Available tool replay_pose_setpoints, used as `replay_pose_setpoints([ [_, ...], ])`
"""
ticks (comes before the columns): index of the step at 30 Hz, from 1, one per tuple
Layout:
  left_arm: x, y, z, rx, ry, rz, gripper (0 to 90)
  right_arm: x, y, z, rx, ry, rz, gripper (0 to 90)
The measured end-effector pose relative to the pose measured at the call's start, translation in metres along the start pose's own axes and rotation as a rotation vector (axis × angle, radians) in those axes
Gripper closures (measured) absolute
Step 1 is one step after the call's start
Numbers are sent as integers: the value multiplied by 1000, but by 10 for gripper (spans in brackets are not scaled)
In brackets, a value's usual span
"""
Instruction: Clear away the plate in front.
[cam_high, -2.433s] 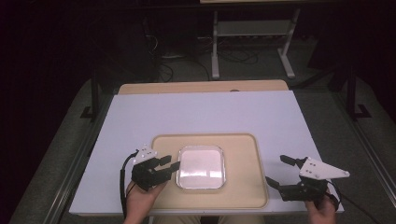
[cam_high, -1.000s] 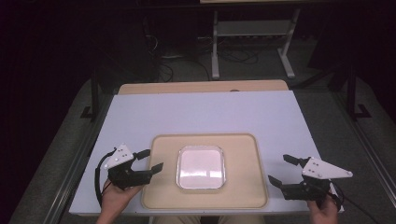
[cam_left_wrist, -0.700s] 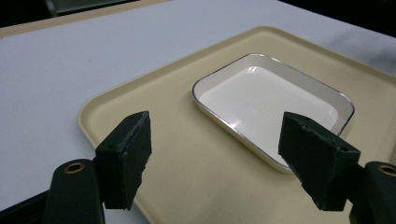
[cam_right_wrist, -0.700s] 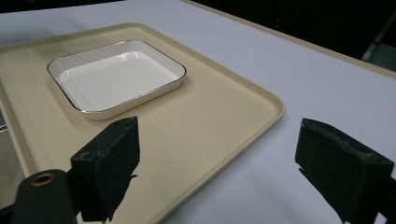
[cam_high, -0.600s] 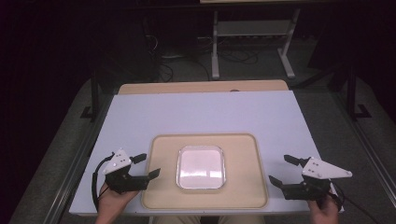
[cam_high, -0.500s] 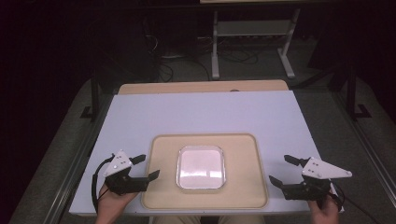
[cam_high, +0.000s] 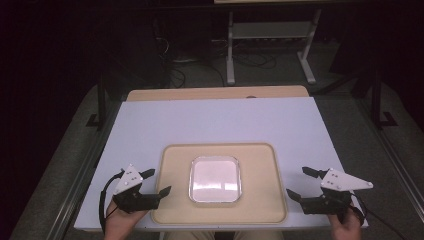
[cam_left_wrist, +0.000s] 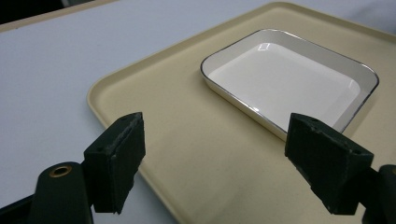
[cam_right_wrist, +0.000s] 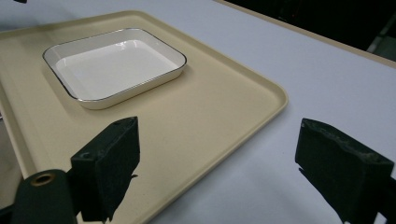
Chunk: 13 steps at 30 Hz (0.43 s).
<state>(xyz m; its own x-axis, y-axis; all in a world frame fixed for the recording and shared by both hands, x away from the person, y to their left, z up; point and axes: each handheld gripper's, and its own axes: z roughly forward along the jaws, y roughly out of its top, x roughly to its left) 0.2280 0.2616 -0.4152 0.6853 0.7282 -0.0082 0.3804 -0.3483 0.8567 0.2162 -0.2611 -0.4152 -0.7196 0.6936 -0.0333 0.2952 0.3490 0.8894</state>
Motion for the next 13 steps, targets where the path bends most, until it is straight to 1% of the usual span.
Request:
replay_pose_setpoints([
  [3,2,-1,-1,-11,12,-3,195,0,0,1,7,3,0,129],
  [6,4,-2,-2,-15,11,-11,197,0,0,2,10,4,-5,129],
  [10,3,-2,-2,-21,14,3,198,0,0,1,10,2,-3,129],
  [13,3,-2,-2,-19,5,12,199,0,0,1,8,2,1,129],
])
